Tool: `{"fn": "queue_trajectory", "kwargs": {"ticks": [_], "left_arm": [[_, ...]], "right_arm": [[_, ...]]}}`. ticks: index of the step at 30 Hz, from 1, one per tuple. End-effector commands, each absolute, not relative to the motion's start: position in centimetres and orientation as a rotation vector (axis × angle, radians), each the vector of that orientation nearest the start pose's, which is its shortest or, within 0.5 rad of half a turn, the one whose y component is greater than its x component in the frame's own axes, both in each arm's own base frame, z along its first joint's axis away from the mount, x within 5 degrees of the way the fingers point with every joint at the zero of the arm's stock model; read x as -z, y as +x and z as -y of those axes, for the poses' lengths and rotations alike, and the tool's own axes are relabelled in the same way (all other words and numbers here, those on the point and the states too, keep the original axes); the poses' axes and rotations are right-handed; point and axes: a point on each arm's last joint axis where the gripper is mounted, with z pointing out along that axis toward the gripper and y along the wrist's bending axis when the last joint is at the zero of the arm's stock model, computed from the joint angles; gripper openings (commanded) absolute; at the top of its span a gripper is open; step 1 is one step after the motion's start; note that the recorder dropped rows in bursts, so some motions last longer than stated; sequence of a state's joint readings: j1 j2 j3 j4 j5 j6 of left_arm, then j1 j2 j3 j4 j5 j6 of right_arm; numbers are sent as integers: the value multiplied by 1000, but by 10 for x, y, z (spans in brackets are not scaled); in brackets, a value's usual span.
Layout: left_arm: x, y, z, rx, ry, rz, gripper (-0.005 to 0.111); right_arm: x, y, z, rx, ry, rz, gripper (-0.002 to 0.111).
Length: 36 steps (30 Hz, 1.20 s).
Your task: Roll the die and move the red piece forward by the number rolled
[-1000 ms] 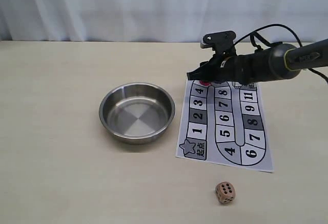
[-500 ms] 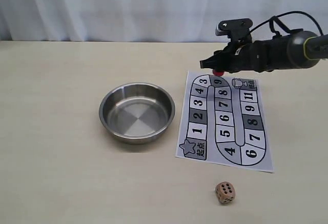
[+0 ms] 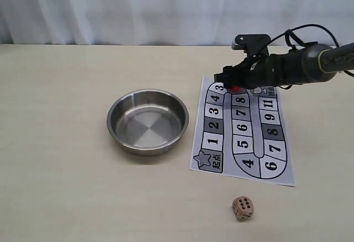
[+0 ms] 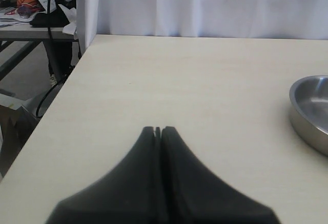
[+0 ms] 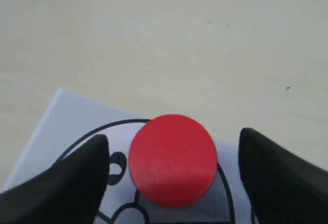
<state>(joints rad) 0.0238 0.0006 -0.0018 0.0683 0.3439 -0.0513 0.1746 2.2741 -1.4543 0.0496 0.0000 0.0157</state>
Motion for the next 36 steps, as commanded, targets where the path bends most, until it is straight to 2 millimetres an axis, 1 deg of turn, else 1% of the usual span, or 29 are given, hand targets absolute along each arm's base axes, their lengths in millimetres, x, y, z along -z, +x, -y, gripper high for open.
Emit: {"fn": "queue_trajectory", "kwargs": {"ticks": [1,6,8,13,17,21,22,28,31,33,36], "left_arm": [[-183,54,-3,-42,-30,-1814,0],[-183,54,-3,-42,-30,-1814,0],[-183,54,-3,-42,-30,-1814,0],[-183,54,-3,-42,-30,-1814,0],[-183,54,-3,-42,-30,-1814,0],[-183,54,-3,-42,-30,-1814,0],[-183,54,-3,-42,-30,-1814,0],[-183,54,-3,-42,-30,-1814,0],[-183,54,-3,-42,-30,-1814,0],[-183,54,-3,-42,-30,-1814,0],[-183,54,-3,-42,-30,-1814,0]], "right_arm": [[-121,475,-82,-142,-85,-2245,74],[-136,472,-82,-145,-87,-2258,74],[-144,469,-82,-146,-90,-2273,70],[-170,458,-81,-142,-114,-2340,47],[-194,444,-78,-108,-166,-2418,26],[-214,427,-67,-95,-153,-2525,6],[-221,423,-61,-89,-138,-2547,4],[-244,398,-31,-46,-73,-2714,4],[-256,383,-17,-22,-62,-2763,4],[-261,373,-12,-17,-57,-2762,4],[-270,352,-4,-11,-26,-2730,4]]}}
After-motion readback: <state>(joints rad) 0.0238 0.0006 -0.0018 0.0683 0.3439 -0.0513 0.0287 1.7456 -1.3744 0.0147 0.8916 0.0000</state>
